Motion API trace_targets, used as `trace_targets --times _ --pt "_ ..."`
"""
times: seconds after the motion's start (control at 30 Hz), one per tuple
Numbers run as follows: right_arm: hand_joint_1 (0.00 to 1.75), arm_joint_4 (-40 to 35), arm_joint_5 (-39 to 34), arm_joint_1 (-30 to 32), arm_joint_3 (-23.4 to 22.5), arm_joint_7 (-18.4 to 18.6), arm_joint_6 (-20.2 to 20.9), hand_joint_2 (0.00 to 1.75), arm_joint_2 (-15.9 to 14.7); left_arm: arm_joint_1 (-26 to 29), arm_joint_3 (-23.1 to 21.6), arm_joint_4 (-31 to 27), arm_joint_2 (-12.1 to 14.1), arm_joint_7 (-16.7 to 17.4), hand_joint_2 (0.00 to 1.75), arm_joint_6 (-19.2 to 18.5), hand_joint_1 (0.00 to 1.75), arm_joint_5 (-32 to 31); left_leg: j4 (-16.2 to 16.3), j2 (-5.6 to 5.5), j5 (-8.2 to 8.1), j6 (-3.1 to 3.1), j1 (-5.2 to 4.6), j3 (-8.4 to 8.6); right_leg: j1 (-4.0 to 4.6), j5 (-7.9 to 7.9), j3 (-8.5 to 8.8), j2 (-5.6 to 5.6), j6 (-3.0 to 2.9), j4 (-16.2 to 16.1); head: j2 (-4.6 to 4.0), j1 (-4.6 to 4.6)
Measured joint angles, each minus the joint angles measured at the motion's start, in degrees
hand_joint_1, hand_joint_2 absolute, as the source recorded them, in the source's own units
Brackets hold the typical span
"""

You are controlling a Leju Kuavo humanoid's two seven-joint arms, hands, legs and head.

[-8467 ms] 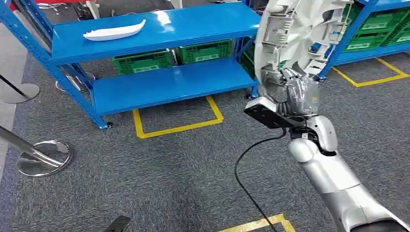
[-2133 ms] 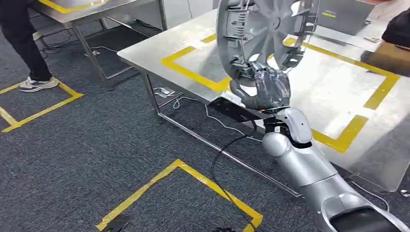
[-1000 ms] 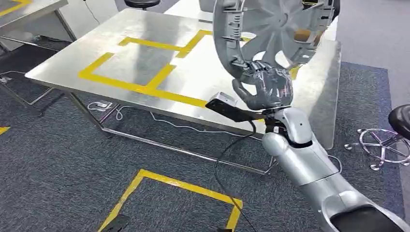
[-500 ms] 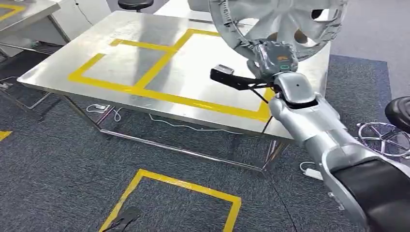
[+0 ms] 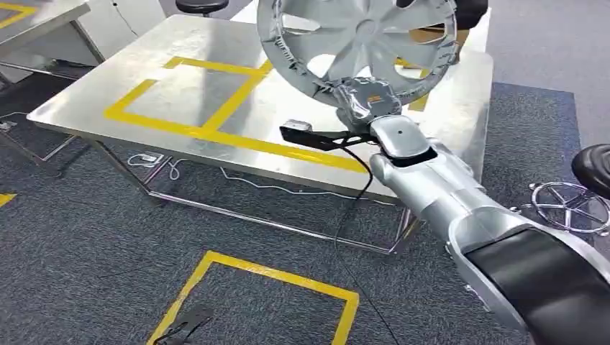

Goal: Take the parts from the cabinet and place them on the table.

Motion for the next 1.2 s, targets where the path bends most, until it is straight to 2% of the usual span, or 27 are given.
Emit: trace_targets --times 0.13,0.3,0.4,0.57,1.2 --pt "1.75 0.24 1.27 0.7 1.13 -1.5 0.09 1.75 2.2 0.0 -0.04 0.0 0.0 0.0 1.75 -0.11 0.0 -0.59 0.0 0.1 -0.01 0.0 -0.02 0.0 0.0 0.0 -0.05 0.08 0.0 -0.02 0.0 0.0" --pt "1.75 0.24 2.12 1.73 3.06 -1.59 0.81 1.75 6.14 -0.13 -0.17 0.0 0.0 -0.57 1.75 -0.63 0.0 -0.77 0.0 0.1 0.01 -0.01 0.0 -0.01 0.04 -0.01 -0.08 0.06 -0.01 -0.02 0.0 -0.02" --pt "1.75 0.2 2.16 1.74 3.65 -1.42 1.05 1.75 7.25 -0.16 -0.39 0.0 0.0 -0.7 1.75 -0.72 0.0 -1.01 0.0 0.1 0.01 -0.01 0.01 -0.03 0.05 -0.01 -0.05 0.04 -0.01 -0.02 0.0 0.0" --pt "1.75 0.11 2.38 1.73 4.33 -0.85 1.44 1.75 7.63 -0.12 -0.72 0.0 0.07 -1.64 1.75 -1.07 0.0 -1.16 0.0 0.09 0.01 0.0 -0.02 -0.05 0.03 0.08 -0.03 0.05 -0.02 -0.1 0.0 0.0" --pt "1.75 0.11 2.6 2.37 5.55 -0.78 2.03 1.75 8.3 0.54 -0.87 0.0 0.44 -0.92 1.75 1.03 0.0 -0.5 0.0 0.1 0.04 0.02 -0.01 -0.07 0.03 0.16 -0.04 0.06 -0.03 -0.15 0.0 0.0"
